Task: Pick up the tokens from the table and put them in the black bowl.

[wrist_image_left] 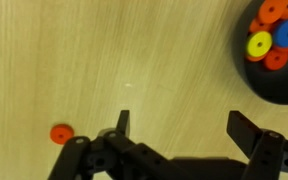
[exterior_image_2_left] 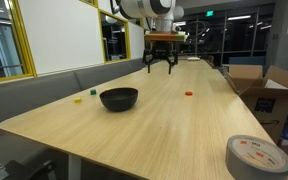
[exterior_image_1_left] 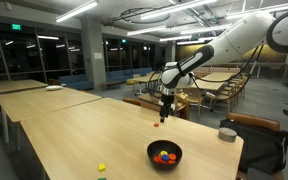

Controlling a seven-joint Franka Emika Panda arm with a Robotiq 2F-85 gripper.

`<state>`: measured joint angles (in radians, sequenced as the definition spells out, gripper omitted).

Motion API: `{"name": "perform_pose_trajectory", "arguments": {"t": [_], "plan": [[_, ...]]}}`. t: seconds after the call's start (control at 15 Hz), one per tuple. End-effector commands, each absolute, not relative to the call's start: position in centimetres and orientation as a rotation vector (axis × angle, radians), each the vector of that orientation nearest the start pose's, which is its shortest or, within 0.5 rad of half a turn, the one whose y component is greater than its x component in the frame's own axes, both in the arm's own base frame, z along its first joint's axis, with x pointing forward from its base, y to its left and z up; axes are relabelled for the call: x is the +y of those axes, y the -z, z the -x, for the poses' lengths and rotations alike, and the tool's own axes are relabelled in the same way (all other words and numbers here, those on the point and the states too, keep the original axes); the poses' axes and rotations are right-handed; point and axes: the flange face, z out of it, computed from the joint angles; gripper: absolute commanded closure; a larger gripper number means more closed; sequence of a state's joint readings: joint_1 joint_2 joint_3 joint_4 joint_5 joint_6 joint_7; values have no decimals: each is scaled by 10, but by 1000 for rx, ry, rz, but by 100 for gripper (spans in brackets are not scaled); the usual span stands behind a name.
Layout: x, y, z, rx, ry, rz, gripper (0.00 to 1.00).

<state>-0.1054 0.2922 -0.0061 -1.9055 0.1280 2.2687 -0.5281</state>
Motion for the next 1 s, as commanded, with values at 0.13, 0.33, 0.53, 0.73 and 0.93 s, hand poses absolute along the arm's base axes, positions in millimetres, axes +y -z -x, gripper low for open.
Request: {"name": "perform_pose_trajectory", "arguments": {"t": [0.13, 0.33, 0.53, 0.73, 0.93], "plan": [[-109, -325, -661, -144, 312, 3198, 0], [-125, -306, -679, 12, 318, 3254, 0], [-136, -295, -701, 110, 308, 3265, 0], [-143, -291, -721, 148, 332, 3240, 0], [-151, -287, -736, 164, 350, 3217, 0]]}}
